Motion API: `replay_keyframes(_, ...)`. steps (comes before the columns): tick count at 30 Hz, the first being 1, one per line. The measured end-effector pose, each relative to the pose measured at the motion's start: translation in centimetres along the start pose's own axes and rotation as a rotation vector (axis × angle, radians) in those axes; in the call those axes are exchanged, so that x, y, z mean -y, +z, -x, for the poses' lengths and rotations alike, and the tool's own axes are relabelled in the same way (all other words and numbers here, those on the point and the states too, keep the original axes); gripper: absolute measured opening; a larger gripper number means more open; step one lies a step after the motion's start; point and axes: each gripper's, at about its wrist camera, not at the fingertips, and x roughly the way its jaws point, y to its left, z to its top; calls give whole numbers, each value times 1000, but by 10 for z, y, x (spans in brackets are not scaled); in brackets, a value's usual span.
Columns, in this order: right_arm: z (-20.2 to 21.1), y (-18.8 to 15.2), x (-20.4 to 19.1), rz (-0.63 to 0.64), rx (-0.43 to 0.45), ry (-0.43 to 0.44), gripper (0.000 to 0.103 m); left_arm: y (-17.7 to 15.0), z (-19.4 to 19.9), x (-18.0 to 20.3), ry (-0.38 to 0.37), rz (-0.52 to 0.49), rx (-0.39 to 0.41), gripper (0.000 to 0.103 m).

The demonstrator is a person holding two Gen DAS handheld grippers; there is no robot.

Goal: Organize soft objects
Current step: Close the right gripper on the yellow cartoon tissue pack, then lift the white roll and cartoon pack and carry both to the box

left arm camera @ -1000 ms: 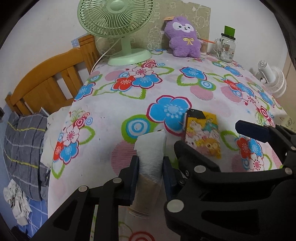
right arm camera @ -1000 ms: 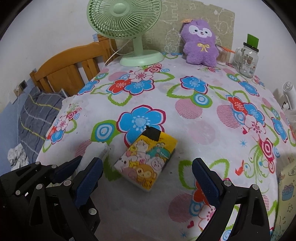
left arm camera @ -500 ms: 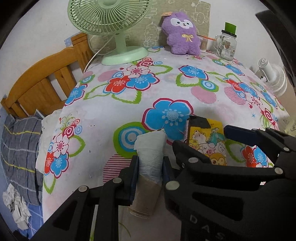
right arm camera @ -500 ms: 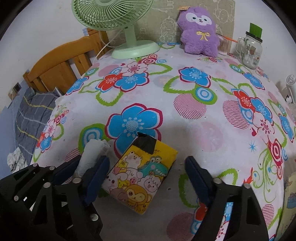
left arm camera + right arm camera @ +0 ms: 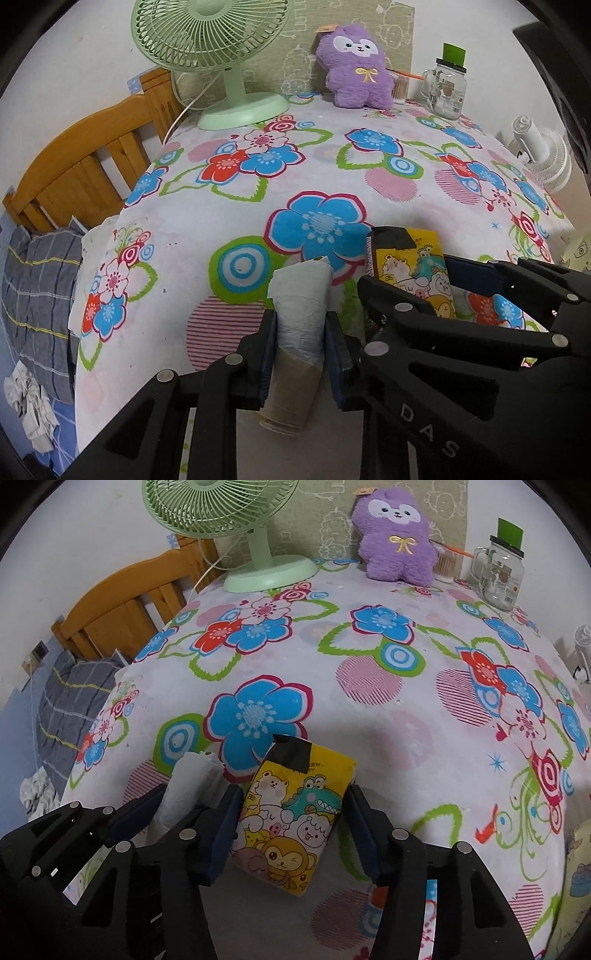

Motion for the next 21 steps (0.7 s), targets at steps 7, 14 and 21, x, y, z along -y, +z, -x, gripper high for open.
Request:
replay_keyframes(7,14,-13,7,15,20,-9,52,-9,7,10,3,33,6,24)
replay_keyframes(14,28,-27,19,12,27,-18,52,-18,15,24,-8,43,5,24)
replay_keyframes(21,46,-39,31,3,45,-17,52,-25,29,42,-8,37,22,24)
